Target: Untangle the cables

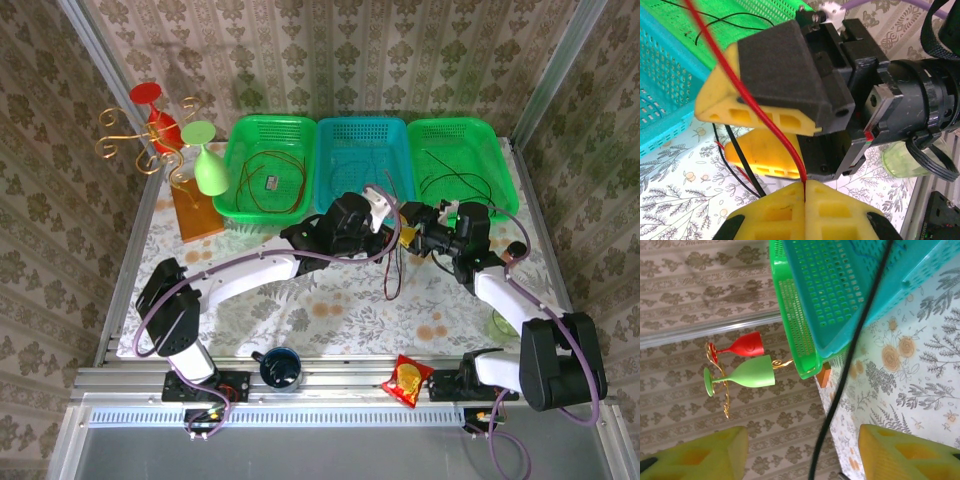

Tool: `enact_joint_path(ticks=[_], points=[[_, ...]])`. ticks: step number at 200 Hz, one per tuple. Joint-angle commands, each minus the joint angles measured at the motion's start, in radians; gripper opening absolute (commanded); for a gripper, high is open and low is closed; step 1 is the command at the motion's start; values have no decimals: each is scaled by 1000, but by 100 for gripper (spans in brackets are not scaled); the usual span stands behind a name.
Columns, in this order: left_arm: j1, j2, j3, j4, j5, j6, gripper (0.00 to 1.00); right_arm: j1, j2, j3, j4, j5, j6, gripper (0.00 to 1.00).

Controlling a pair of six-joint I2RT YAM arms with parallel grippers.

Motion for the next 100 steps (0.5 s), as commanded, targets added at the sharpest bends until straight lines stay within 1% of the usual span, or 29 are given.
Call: enact_joint_path(ticks=[1, 28, 46, 51, 62, 75, 77, 82, 92, 100], points=[[-5, -51, 27, 10, 12, 1, 0, 4, -5, 30, 32, -19, -5, 48], [0, -57, 22, 13, 10, -1, 0, 4, -21, 31, -4, 2, -26, 34], [3, -61, 17, 17, 10, -4, 0, 4, -20, 31, -6, 8, -36, 22], [4, -61, 16, 17, 10, -4, 0, 3, -18, 31, -5, 7, -37, 17], [6, -62, 11, 18, 12, -8, 0, 3, -18, 32, -3, 8, -37, 0], [13, -67, -3, 31, 13, -18, 0, 4, -30, 31, -7, 15, -35, 0], [15, -68, -6, 36, 14, -20, 1, 4, -34, 31, -9, 16, -36, 0], [18, -69, -14, 45, 17, -27, 6, 4, -43, 30, -18, 23, -38, 0], [23, -76, -29, 58, 19, -33, 23, 4, -70, 33, -56, 41, -54, 0], [25, -81, -36, 62, 19, -31, 30, 4, -91, 37, -94, 58, -70, 0]])
